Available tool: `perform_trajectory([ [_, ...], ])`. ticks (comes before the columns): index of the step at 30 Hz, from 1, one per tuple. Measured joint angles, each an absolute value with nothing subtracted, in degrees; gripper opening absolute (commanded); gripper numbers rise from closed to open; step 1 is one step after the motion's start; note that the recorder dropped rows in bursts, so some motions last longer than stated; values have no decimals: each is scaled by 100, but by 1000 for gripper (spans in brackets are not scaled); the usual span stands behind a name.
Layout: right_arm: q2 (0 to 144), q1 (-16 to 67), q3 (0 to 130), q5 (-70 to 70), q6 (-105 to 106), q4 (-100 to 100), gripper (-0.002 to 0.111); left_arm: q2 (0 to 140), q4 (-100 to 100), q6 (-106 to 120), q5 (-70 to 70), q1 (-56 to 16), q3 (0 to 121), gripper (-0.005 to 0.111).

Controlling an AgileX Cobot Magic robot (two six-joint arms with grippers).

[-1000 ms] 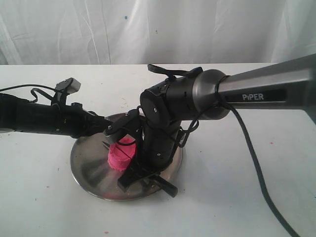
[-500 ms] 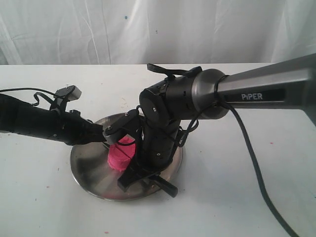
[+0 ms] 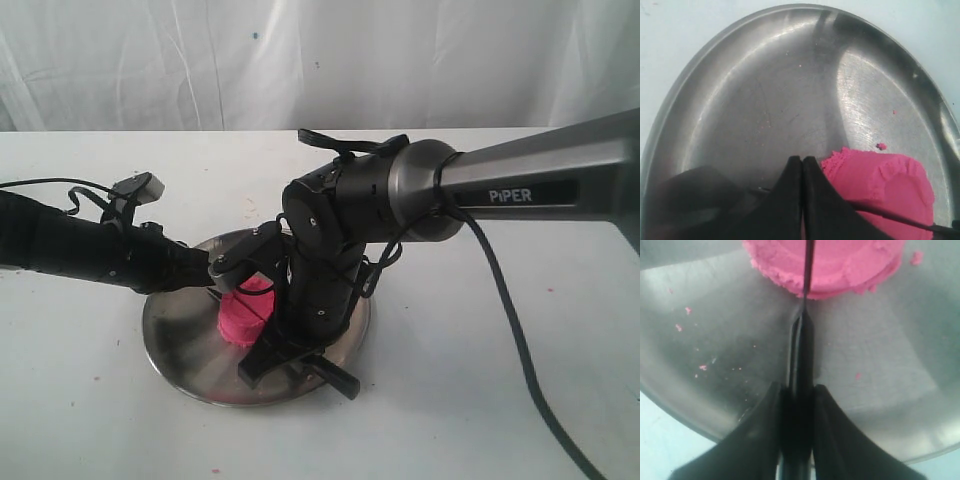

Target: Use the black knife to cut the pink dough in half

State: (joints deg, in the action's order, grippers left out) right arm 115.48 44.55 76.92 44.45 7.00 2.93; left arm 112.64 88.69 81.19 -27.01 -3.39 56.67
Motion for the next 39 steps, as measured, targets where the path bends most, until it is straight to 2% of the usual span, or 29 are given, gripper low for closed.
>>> perform_trajectory([
  [39, 11548, 4455, 7800, 5025, 704, 293, 0, 11534, 8961, 8119, -2777, -382, 5715, 0],
])
